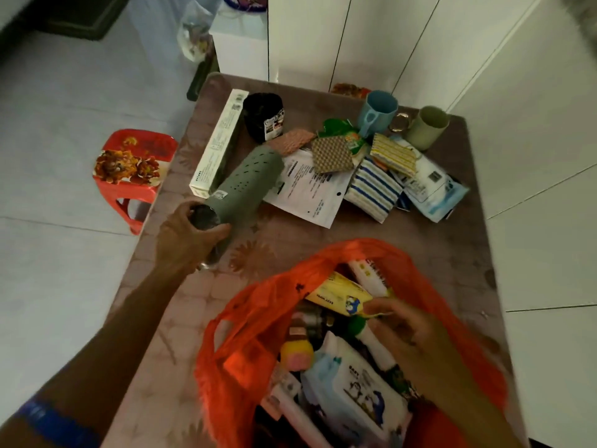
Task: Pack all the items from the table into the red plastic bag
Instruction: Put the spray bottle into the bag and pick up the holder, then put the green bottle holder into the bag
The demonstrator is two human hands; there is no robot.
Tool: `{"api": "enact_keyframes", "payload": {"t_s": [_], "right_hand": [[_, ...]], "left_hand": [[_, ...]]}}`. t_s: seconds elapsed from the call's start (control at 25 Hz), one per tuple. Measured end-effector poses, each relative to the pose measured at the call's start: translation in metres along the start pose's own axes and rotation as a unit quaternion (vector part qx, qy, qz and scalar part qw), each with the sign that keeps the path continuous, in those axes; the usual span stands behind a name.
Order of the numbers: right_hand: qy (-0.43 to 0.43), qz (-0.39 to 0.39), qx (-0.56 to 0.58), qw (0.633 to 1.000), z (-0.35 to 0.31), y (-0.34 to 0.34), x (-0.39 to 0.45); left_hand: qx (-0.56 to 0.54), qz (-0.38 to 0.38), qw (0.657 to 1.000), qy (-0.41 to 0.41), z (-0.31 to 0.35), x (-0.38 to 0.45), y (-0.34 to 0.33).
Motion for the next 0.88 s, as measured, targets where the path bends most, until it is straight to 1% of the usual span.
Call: {"api": "enact_keyframes", "payload": {"t_s": [0.04, 0.12, 0.16, 0.2, 0.24, 0.28, 0.32, 0.36, 0.4, 0.44, 0.48, 0.52, 0.56, 0.6, 0.64, 0.68, 0.72, 0.76, 0.8, 0.84, 0.88], "right_hand": [[0.004, 0.019, 0.018, 1.0, -0.007, 0.014, -0.005], [0.049, 0.095, 0.037, 0.994, -0.026, 0.05, -0.017], [0.094, 0.139, 0.01, 0.986, -0.041, 0.066, -0.026], [0.162, 0.171, -0.038, 0.971, -0.059, 0.075, -0.035], [0.244, 0.176, -0.109, 0.947, -0.075, 0.074, -0.043], [0.305, 0.148, -0.19, 0.922, -0.084, 0.063, -0.05], [0.317, 0.09, -0.26, 0.908, -0.082, 0.047, -0.051], [0.284, 0.016, -0.312, 0.906, -0.069, 0.029, -0.048], [0.232, -0.055, -0.347, 0.907, -0.049, 0.01, -0.043], [0.179, -0.107, -0.377, 0.903, -0.025, -0.008, -0.04], [0.143, -0.133, -0.408, 0.892, 0.0, -0.023, -0.04], [0.134, -0.135, -0.438, 0.879, 0.019, -0.035, -0.04], [0.136, -0.123, -0.458, 0.87, 0.032, -0.043, -0.04], [0.136, -0.111, -0.47, 0.865, 0.04, -0.047, -0.041], [0.126, -0.104, -0.47, 0.867, 0.047, -0.049, -0.042], [0.111, -0.102, -0.46, 0.875, 0.052, -0.052, -0.044], [0.101, -0.093, -0.45, 0.882, 0.056, -0.057, -0.048], [0.107, -0.077, -0.449, 0.884, 0.057, -0.064, -0.053], [0.128, -0.056, -0.462, 0.876, 0.055, -0.074, -0.06], [0.157, -0.036, -0.474, 0.866, 0.051, -0.085, -0.067], [0.181, -0.024, -0.481, 0.858, 0.047, -0.096, -0.072]], "left_hand": [[-0.009, -0.007, 0.999, -0.043, 0.018, -0.014, 0.022], [-0.033, -0.049, 0.99, -0.126, 0.064, -0.048, 0.059], [-0.041, -0.088, 0.981, -0.167, 0.091, -0.068, 0.069], [-0.044, -0.134, 0.969, -0.204, 0.117, -0.087, 0.069], [-0.041, -0.18, 0.954, -0.236, 0.14, -0.106, 0.062], [-0.029, -0.217, 0.939, -0.264, 0.159, -0.126, 0.049], [-0.011, -0.242, 0.927, -0.288, 0.171, -0.144, 0.032], [0.007, -0.258, 0.916, -0.308, 0.176, -0.161, 0.012], [0.022, -0.274, 0.908, -0.316, 0.176, -0.177, -0.007], [0.039, -0.297, 0.902, -0.31, 0.171, -0.19, -0.023], [0.057, -0.316, 0.898, -0.3, 0.162, -0.202, -0.036], [0.074, -0.315, 0.897, -0.303, 0.155, -0.213, -0.04], [0.088, -0.271, 0.904, -0.318, 0.149, -0.218, -0.035], [0.115, -0.193, 0.92, -0.322, 0.14, -0.217, -0.024], [0.158, -0.107, 0.935, -0.3, 0.127, -0.215, -0.009], [0.211, -0.036, 0.948, -0.234, 0.11, -0.213, 0.007], [0.216, -0.006, 0.967, -0.132, 0.09, -0.212, 0.021], [0.167, -0.006, 0.985, -0.036, 0.072, -0.213, 0.028], [0.083, -0.014, 0.996, 0.027, 0.063, -0.214, 0.03], [-0.013, -0.012, 0.999, 0.042, 0.064, -0.214, 0.03], [-0.073, 0.006, 0.997, 0.029, 0.069, -0.213, 0.033]]}}
Point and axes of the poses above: each hand's wrist, its own x-axis towards the middle knuckle, its own y-axis out of the back of the hand, z = x × y, the point moved 7 cm from there along x, towards the middle knuckle, and after that the axes turned 14 degrees about -y, right-handed, at the moved point
